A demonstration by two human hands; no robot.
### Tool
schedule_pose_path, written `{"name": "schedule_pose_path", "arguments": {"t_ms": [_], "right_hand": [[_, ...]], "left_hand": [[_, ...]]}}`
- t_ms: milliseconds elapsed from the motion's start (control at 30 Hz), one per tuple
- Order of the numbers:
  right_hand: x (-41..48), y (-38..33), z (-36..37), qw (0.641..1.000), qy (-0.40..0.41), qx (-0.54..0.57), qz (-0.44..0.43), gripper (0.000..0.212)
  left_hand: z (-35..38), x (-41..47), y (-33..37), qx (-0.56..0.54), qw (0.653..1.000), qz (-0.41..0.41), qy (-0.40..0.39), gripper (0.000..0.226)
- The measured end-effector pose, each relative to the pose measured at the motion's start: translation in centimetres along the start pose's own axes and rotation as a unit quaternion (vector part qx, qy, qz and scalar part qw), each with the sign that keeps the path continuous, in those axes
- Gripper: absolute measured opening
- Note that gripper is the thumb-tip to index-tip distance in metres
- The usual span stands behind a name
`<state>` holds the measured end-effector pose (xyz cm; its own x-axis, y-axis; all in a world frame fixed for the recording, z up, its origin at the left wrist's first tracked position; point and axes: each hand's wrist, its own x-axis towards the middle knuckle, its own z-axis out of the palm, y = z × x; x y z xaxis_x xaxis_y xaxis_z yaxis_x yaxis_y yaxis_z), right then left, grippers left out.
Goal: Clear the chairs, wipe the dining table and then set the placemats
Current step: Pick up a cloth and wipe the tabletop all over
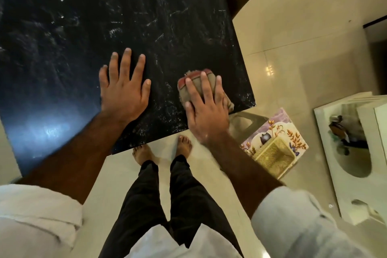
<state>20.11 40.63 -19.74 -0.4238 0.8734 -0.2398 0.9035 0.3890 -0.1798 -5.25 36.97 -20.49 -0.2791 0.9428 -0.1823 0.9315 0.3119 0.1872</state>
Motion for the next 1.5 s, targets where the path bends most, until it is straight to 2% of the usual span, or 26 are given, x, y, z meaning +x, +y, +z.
{"name": "schedule_pose_path", "arguments": {"t_ms": [100,200,267,400,567,700,833,933,1067,1167,1233,1333,1500], "right_hand": [[-1.5,2.7,-0.6,0.999,-0.002,-0.010,0.049,0.071],[2.2,5.7,-1.6,0.993,0.015,0.002,0.114,0.070],[5.6,6.4,-1.9,0.991,0.047,0.007,0.126,0.071],[9.9,5.0,-1.8,0.989,0.083,0.004,0.126,0.077],[2.1,4.3,-1.0,0.999,0.036,-0.001,0.032,0.076],[-3.2,6.9,-0.7,0.997,0.011,0.007,0.075,0.075],[1.8,9.7,-1.7,0.990,0.024,0.001,0.139,0.074],[7.2,9.5,-2.4,0.988,0.050,0.014,0.145,0.074],[8.8,5.7,-1.9,0.994,0.066,-0.009,0.090,0.075],[3.6,2.9,-0.8,0.999,0.036,-0.009,0.006,0.074],[-0.5,2.6,-0.4,1.000,0.009,0.000,-0.015,0.073],[-1.9,4.8,-0.6,1.000,-0.009,0.006,0.024,0.075],[5.7,5.9,-1.9,0.994,0.041,-0.002,0.097,0.073]], "left_hand": [[0.1,1.3,0.2,-0.003,1.000,0.013,0.009,0.071],[0.7,1.2,0.3,0.001,1.000,0.009,0.022,0.072],[0.9,1.2,0.3,0.004,1.000,0.008,0.030,0.071],[1.1,1.2,0.4,0.002,0.999,0.011,0.037,0.071],[0.9,1.2,0.7,-0.005,0.999,0.011,0.036,0.071],[0.9,1.2,0.7,-0.003,0.999,0.008,0.041,0.072],[0.8,1.1,0.7,0.006,0.999,0.010,0.045,0.072],[0.9,1.0,0.9,0.007,0.999,0.010,0.052,0.071],[0.7,1.0,1.0,0.005,0.999,0.011,0.049,0.071],[0.6,1.1,0.9,0.005,0.999,0.009,0.045,0.071],[0.6,1.1,0.7,0.004,0.999,0.005,0.040,0.072],[0.8,1.3,0.7,0.012,0.999,0.000,0.035,0.072],[1.0,1.3,0.4,0.016,0.999,0.001,0.032,0.071]]}}
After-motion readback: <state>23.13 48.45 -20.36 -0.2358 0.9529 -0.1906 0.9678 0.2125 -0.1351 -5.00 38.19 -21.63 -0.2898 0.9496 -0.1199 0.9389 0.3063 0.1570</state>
